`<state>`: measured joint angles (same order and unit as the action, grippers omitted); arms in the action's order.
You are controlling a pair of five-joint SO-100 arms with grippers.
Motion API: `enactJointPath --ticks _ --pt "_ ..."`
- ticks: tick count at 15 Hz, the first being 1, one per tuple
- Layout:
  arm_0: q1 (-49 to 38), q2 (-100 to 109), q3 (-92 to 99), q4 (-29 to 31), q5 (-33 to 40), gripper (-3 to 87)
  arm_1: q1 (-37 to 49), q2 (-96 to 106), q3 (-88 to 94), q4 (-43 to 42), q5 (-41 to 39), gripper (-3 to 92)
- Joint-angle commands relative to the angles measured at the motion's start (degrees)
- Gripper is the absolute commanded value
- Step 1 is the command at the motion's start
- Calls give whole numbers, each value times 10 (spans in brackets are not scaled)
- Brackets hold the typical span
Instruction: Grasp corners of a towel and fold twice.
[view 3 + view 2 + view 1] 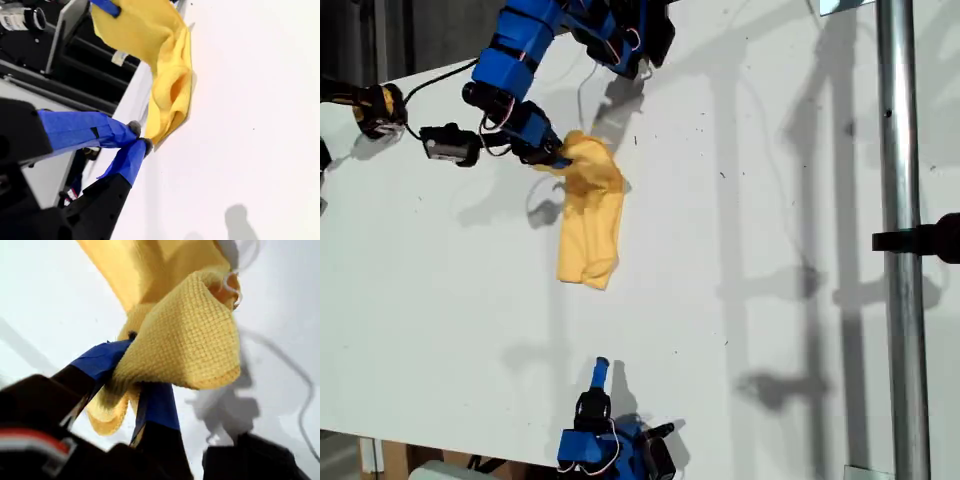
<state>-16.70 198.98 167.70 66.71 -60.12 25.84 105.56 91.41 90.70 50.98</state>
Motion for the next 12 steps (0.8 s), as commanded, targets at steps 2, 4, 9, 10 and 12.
enactJointPath --ticks 2,4,9,10,12 --pt "1 4 -11 -3 -4 -4 -9 -35 -70 -116 -8 -1" --pt "3 4 -11 -4 -6 -4 -12 -112 -80 -188 -6 -1" --pt "16 4 -11 -4 -18 -4 -50 -307 -159 -285 -1 -1" --pt "17 4 -11 -4 -19 -4 -60 -330 -181 -294 -1 -1" --pt "17 4 -11 -6 -20 -4 -71 -352 -215 -314 0 -1"
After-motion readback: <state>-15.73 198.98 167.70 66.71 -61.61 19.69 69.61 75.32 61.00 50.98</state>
